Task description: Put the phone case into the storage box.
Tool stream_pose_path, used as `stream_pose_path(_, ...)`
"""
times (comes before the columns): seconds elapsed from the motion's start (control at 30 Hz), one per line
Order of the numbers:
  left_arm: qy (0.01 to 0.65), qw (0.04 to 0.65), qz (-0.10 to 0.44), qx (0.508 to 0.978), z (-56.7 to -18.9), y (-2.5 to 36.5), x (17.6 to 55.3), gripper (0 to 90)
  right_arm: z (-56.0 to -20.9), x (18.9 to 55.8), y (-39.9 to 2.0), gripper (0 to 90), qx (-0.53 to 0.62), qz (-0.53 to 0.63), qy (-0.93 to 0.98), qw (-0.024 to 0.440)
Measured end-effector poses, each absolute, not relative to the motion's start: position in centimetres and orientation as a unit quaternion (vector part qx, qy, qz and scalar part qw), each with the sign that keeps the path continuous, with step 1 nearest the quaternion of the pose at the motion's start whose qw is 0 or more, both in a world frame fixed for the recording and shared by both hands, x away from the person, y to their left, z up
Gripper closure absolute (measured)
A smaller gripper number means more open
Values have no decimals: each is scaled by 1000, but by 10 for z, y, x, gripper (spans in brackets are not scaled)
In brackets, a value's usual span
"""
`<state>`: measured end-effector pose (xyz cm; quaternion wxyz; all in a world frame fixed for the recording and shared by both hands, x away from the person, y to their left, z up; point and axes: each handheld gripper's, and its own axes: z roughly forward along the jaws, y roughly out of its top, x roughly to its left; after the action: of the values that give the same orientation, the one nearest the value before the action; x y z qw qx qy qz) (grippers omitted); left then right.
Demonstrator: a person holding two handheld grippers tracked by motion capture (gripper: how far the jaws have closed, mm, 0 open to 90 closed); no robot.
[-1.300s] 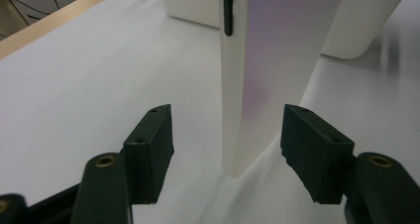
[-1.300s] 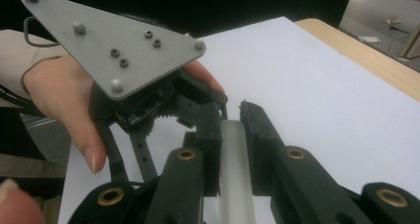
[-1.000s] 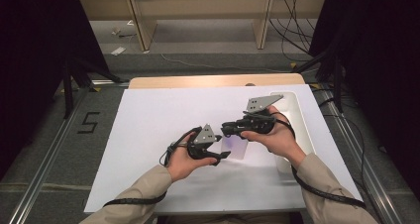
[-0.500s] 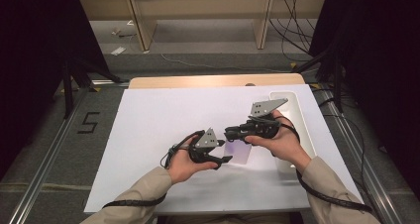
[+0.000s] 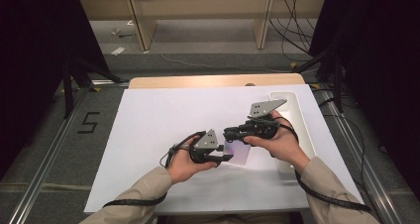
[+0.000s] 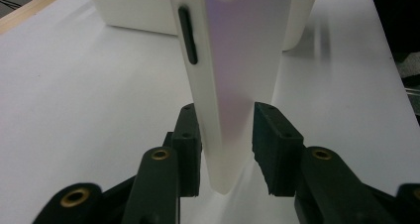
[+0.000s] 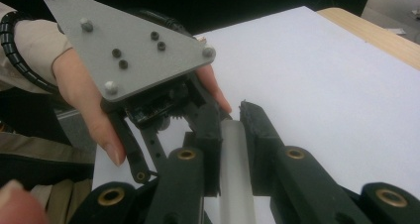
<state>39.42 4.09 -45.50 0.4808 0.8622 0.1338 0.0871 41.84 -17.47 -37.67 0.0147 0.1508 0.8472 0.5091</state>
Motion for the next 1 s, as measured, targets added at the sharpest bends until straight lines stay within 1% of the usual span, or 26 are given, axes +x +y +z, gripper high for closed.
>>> stream_pose_path(0.3,140,482,78,862,-450,46,397,720,-376,418,-175,802,140,518,844,10)
stream_pose_path(0.5,143,475,75,865,-450,46,396,741,-379,420,-177,799,141,523,840,-4)
stream_pose_path(0.87,142,471,67,868,-446,47,396,769,-378,421,-178,773,131,527,840,-10)
stream_pose_path(0.9,142,471,65,868,-446,47,396,770,-378,421,-178,767,130,527,840,-12)
stream_pose_path(0.93,141,474,64,867,-447,47,397,776,-378,422,-179,743,128,527,840,-11)
stream_pose_path(0.97,140,472,62,868,-446,48,397,789,-378,422,-179,686,128,527,840,-8)
stream_pose_path(1.0,142,475,65,866,-446,49,397,806,-378,422,-180,665,129,524,842,-1)
